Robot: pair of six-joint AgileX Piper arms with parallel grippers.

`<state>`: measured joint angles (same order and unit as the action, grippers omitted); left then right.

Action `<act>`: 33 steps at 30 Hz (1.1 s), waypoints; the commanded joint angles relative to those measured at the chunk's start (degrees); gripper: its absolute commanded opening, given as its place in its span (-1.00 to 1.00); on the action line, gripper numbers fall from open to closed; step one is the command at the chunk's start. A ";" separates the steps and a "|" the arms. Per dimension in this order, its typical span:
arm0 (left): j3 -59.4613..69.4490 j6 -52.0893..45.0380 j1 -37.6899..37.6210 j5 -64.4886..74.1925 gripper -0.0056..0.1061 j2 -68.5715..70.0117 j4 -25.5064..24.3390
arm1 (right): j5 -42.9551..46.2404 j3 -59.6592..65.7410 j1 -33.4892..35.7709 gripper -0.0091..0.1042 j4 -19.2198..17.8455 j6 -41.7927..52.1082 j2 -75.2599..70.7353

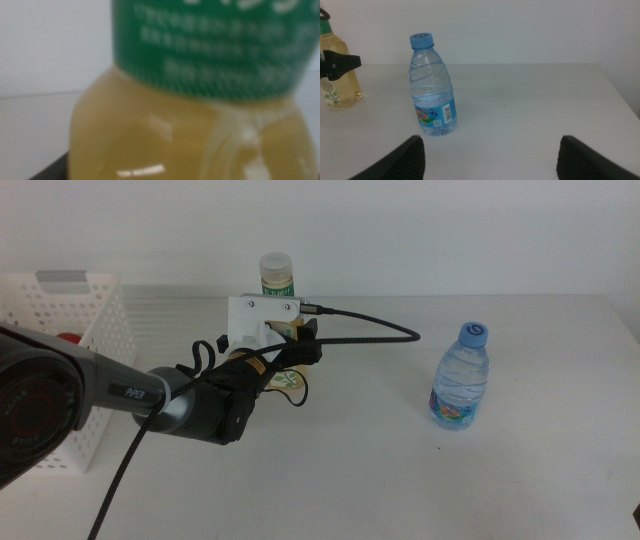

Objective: Use arms to grab the bottles and put them into the dustbin to the left of the table.

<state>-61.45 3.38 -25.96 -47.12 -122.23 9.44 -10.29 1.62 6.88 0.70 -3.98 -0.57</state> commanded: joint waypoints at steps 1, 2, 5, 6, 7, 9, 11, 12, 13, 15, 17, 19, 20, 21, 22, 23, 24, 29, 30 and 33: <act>-2.22 0.24 -0.11 -2.26 0.43 3.18 2.09 | 4.38 -0.43 -0.32 0.43 -0.35 0.80 -1.56; -2.42 0.24 -0.11 -1.63 0.31 3.18 2.33 | 4.38 -0.43 -0.32 0.43 -0.35 0.80 -1.56; -2.41 0.24 -0.11 -1.00 -0.21 3.25 2.16 | 4.38 -0.43 -0.32 0.43 -0.35 0.80 -1.56; -2.41 0.24 -0.11 -0.87 -0.36 3.39 2.02 | 4.38 -0.43 -0.32 0.43 -0.35 0.80 -1.56; -2.41 0.24 -0.17 -0.42 -0.55 3.73 1.93 | 4.38 -0.43 -0.32 0.43 -0.35 0.80 -1.56; -2.19 -0.17 -0.17 1.25 -0.81 4.86 0.61 | 4.38 -0.43 -0.32 0.43 -0.35 0.80 -1.56; -1.30 -0.60 -0.17 3.68 -0.94 6.95 -1.22 | 4.38 -0.43 -0.32 0.43 -0.35 0.80 -1.56; -0.81 -0.60 -0.17 4.76 -0.95 8.23 -1.92 | 4.38 -0.43 -0.32 0.43 -0.35 0.80 -1.56; -0.05 -0.60 -0.17 5.93 -0.94 9.61 -2.42 | 4.38 -0.43 -0.32 0.43 -0.35 0.80 -1.56; 1.65 -0.66 -0.11 7.85 -0.91 12.31 -2.47 | 4.38 -0.43 -0.32 0.43 -0.35 0.80 -1.56; 3.34 -0.80 -0.17 10.05 -0.87 15.68 -2.53 | 4.38 -0.43 -0.32 0.43 -0.35 0.80 -1.56; 5.09 -0.77 -0.17 12.87 -0.83 18.94 -2.90 | 4.38 -0.43 -0.32 0.43 -0.35 0.80 -1.56; 5.72 -0.77 -0.17 14.57 -0.82 20.77 -3.15 | 4.38 -0.43 -0.32 0.43 -0.35 0.80 -1.56; 6.18 -0.77 -0.17 16.90 -0.82 22.56 -3.47 | 4.38 -0.43 -0.32 0.43 -0.35 0.80 -1.56; 6.29 -0.77 -0.17 19.59 -0.81 23.90 -3.66 | 4.38 -0.43 -0.32 0.43 -0.35 0.80 -1.56; 6.29 -0.77 -0.17 22.74 -0.81 25.53 -3.71 | 4.38 -0.43 -0.32 0.43 -0.35 0.80 -1.56; 6.29 -0.77 -0.17 25.50 -0.81 27.45 -3.71 | 4.38 -0.43 -0.32 0.43 -0.35 0.80 -1.56; 6.20 -0.92 -0.10 36.97 -0.81 34.36 -3.71 | 4.38 -0.43 -0.32 0.43 -0.35 0.80 -1.56; 6.08 -0.92 -0.10 39.59 -0.81 35.86 -3.71 | 4.38 -0.43 -0.32 0.43 -0.35 0.80 -1.56; 5.85 -0.77 0.98 46.71 -0.81 39.73 -3.64 | 4.38 -0.43 -0.32 0.43 -0.35 0.80 -1.56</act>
<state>-53.35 2.10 -25.67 2.41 -87.69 5.92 -10.29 1.62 6.88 0.70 -3.98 -0.57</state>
